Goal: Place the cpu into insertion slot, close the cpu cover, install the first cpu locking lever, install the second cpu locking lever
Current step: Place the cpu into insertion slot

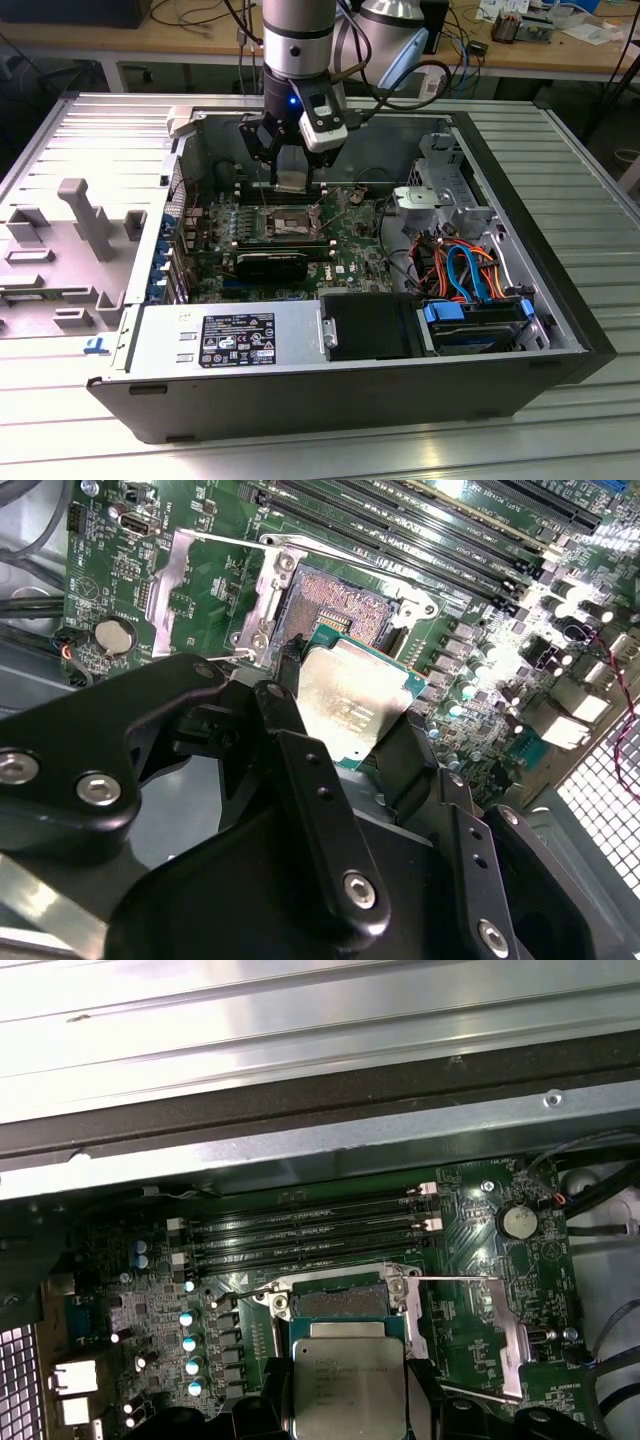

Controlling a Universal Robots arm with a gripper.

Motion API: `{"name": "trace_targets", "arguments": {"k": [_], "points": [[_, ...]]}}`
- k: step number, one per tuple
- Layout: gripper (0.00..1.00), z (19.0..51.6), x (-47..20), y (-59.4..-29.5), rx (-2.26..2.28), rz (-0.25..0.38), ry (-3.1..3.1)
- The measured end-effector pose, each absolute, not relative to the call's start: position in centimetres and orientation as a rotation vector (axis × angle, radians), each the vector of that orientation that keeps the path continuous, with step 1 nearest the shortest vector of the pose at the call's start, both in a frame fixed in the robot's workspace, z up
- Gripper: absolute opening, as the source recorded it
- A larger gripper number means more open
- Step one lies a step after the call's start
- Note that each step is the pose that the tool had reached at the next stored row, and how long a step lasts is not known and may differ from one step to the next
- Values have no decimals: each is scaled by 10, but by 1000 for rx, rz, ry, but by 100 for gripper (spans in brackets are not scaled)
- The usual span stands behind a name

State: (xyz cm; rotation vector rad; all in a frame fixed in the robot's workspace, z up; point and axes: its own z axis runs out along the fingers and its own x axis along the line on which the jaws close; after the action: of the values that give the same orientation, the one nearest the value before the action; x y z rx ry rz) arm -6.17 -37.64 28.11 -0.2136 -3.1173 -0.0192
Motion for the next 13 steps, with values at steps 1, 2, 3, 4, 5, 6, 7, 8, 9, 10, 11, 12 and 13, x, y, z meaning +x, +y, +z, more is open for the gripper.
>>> {"name": "trace_targets", "arguments": {"k": [1,2,3,4,5,6,7,8,9,10,11,12,13], "points": [[55,281,-62,-376,-215,-19,-3117],[55,281,-62,-376,-217,-19,-3117],[55,281,-62,-376,-219,-19,-3117],[55,281,-62,-376,-224,-19,-3117],[55,281,-62,-376,-226,-19,-3116],[55,281,-62,-376,-229,-19,-3116],[55,281,-62,-376,-233,-19,-3116],[55,281,-62,-376,-236,-20,-3116],[55,281,-62,-376,-239,-20,-3116],[55,281,-62,-376,-244,-20,-3115],[55,281,-62,-376,-248,-20,-3115],[55,281,-62,-376,-251,-20,-3115],[55,281,-62,-376,-258,-20,-3114]]}}
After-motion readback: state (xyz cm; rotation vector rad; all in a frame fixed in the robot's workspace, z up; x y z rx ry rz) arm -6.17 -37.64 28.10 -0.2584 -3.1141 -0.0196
